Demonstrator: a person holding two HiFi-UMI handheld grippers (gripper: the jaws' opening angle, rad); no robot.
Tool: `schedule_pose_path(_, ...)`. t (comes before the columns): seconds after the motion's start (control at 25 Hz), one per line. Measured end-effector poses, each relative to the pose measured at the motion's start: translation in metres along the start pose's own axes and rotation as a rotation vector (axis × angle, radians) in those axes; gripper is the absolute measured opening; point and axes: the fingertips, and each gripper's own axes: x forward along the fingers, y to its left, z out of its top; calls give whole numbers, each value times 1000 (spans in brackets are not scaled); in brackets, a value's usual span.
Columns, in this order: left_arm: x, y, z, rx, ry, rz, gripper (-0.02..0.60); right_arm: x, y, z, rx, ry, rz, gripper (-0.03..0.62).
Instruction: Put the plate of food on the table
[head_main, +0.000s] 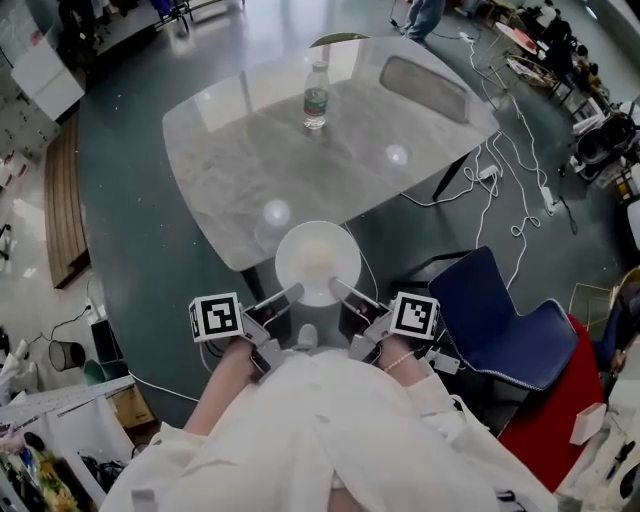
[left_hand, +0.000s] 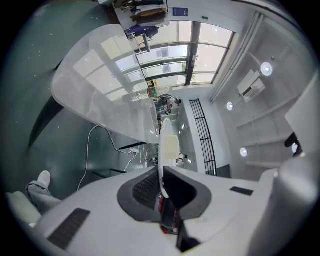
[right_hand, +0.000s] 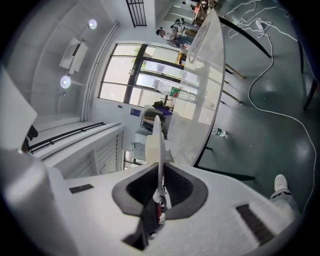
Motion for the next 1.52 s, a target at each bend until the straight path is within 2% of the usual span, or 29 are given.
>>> schedule_pose_path(0.08,9,5,2,-3,6,14,25,-1,-8,7,7,4,-11,17)
schedule_pose_path(0.2,16,3,1,-60,4,33,25,0,-14,14,24,8,-5,17)
schedule_pose_path(0.36,14,12,2,-22,4,54,25,2,-17,10,34,31,-7,17)
schedule_pose_path(0.48,11,19,1,-29,8,81,25,5,-24,5,57,53,-24,17)
schedule_pose_path(0.64,12,22,-1,-108,-5,88,25,6,-32,4,79,47,-36,17)
schedule_pose_path(0.84,22,29,5,-96,14,75,25,11,-33,12,87,45,-8,17)
schedule_pose_path(1.04,42,27,25,-30,47,73,25,13,-42,36,72,19,-56,17)
schedule_pose_path(1.2,57,25,46,-65,54,69,25,26,-44,60,59,12,-50,17)
schedule_pose_path(1.4,78,27,80,-28,74,71,25,46,-48,93,74,3,-58,17)
schedule_pose_path(1.52,86,24,103,-45,67,71,25,63,-44,112,77,0,-52,17)
